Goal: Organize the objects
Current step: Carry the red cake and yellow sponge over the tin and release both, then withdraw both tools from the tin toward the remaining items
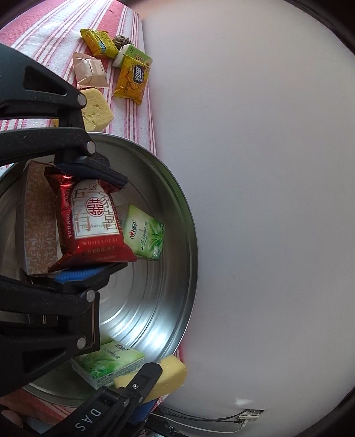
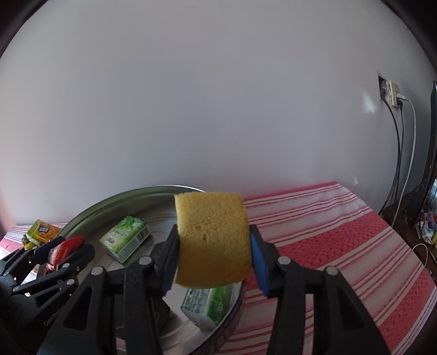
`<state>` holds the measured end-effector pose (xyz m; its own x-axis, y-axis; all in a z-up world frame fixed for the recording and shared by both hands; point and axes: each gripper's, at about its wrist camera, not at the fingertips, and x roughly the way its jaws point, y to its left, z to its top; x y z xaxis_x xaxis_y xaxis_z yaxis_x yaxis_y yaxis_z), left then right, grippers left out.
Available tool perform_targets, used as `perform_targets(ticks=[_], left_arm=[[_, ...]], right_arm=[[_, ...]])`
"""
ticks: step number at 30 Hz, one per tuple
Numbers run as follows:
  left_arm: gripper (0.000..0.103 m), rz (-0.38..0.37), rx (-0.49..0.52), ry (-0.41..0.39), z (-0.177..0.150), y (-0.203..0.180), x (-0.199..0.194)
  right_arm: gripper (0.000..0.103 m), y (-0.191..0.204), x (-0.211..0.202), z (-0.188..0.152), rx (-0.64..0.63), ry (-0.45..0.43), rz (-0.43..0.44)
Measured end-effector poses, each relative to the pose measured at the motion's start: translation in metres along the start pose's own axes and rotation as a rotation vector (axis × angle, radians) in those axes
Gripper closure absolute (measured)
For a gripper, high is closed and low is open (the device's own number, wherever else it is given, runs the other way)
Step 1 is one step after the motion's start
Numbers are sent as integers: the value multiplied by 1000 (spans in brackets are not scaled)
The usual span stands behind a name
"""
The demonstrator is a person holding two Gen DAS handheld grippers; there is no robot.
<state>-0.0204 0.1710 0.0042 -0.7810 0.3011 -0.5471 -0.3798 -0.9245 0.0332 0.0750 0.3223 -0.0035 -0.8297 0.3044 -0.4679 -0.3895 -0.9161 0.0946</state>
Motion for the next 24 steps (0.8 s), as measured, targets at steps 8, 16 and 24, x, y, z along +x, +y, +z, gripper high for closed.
perform_targets(ticks=[8,16,24], left_arm=[[46,7,7,6,2,-2,4],[4,7,-44,-70,8,7,-29],[4,39,-10,-86,3,12,-49]], right_arm=[[54,4,4,-3,-9,23,28],[0,1,-20,-1,43,-102,71],[0,-1,-28,0,62,-151,78]])
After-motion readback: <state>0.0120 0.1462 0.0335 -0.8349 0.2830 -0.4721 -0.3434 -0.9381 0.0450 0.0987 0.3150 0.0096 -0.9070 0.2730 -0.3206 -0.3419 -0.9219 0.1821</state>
